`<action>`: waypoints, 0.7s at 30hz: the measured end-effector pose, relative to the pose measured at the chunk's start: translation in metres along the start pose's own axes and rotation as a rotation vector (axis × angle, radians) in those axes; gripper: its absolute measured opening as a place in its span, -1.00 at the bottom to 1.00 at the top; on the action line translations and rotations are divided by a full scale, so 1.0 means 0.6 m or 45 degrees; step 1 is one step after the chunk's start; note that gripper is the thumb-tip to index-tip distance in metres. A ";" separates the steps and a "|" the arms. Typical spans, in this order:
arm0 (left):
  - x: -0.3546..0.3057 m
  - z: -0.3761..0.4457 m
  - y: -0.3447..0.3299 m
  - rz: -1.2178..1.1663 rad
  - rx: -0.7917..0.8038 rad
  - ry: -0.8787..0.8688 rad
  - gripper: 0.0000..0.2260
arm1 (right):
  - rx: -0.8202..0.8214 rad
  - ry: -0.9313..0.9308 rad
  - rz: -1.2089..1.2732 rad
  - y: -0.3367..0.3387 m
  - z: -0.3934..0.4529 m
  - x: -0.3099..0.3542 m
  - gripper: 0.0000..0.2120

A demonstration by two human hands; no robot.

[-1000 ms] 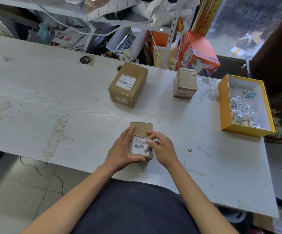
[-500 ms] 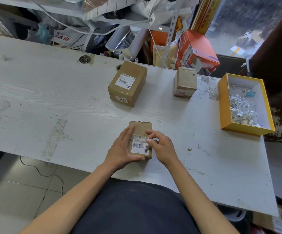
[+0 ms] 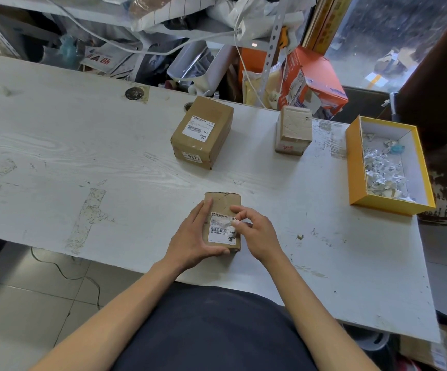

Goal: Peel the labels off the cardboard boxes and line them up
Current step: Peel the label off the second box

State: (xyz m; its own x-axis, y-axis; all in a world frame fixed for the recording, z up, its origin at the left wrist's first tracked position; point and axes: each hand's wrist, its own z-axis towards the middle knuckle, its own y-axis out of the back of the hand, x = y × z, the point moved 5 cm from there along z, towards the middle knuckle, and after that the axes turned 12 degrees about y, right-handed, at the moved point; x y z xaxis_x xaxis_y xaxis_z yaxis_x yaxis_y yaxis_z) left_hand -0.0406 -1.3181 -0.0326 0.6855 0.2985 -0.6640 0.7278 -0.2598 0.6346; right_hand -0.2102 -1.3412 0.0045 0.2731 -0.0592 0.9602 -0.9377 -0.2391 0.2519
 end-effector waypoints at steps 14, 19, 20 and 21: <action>-0.001 -0.001 0.000 -0.018 -0.001 -0.006 0.13 | -0.003 -0.020 0.019 -0.001 0.001 -0.007 -0.83; -0.001 -0.001 0.000 -0.018 0.003 -0.003 0.13 | -0.006 -0.031 0.044 -0.002 0.000 -0.006 -0.81; -0.002 -0.002 0.000 -0.018 0.003 -0.003 0.14 | -0.005 -0.032 0.045 -0.001 0.000 -0.006 -0.82; -0.002 -0.002 0.001 -0.018 0.003 -0.003 0.14 | -0.004 -0.033 0.045 -0.001 0.000 -0.005 -0.82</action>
State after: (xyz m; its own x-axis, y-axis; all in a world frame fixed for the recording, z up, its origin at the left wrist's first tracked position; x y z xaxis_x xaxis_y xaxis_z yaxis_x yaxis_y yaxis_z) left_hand -0.0410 -1.3174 -0.0313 0.6750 0.2997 -0.6742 0.7377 -0.2573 0.6242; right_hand -0.2104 -1.3408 0.0013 0.2453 -0.0924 0.9650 -0.9476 -0.2332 0.2186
